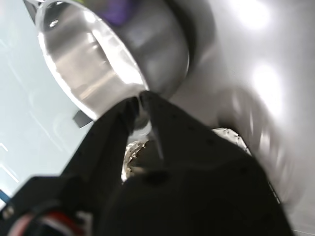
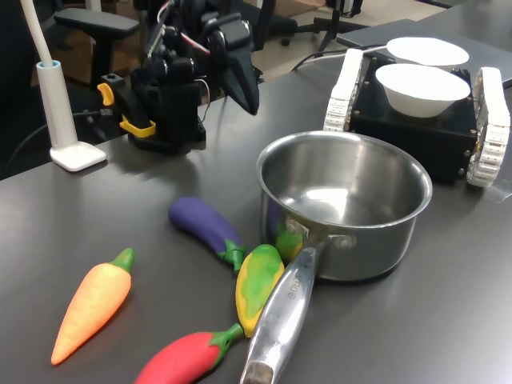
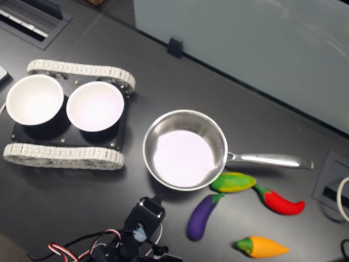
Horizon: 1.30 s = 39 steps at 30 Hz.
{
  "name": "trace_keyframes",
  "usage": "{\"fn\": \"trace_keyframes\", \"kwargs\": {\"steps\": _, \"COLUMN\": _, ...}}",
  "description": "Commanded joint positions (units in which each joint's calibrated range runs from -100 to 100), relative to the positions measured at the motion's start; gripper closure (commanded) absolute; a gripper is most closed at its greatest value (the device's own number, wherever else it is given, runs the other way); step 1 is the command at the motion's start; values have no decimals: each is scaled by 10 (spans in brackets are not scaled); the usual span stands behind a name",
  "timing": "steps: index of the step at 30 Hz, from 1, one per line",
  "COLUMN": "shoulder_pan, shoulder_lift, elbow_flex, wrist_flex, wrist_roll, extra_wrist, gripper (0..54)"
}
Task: Pick up the carrot and place them in the pan
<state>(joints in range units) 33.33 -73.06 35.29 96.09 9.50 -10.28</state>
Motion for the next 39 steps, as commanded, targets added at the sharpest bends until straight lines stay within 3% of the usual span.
{"fn": "trace_keyframes", "kwargs": {"steps": 1, "shoulder_pan": 28, "shoulder_lift": 12, "elbow_flex": -92, "wrist_flex": 16, "wrist_roll": 3, "extra_wrist": -22, "gripper": 533}}
{"fn": "trace_keyframes", "kwargs": {"steps": 6, "shoulder_pan": 52, "shoulder_lift": 40, "elbow_flex": -166, "wrist_flex": 35, "wrist_roll": 4, "extra_wrist": -43, "gripper": 534}}
{"fn": "trace_keyframes", "kwargs": {"steps": 39, "shoulder_pan": 207, "shoulder_lift": 276, "elbow_flex": -512, "wrist_flex": 35, "wrist_roll": 3, "extra_wrist": -44, "gripper": 530}}
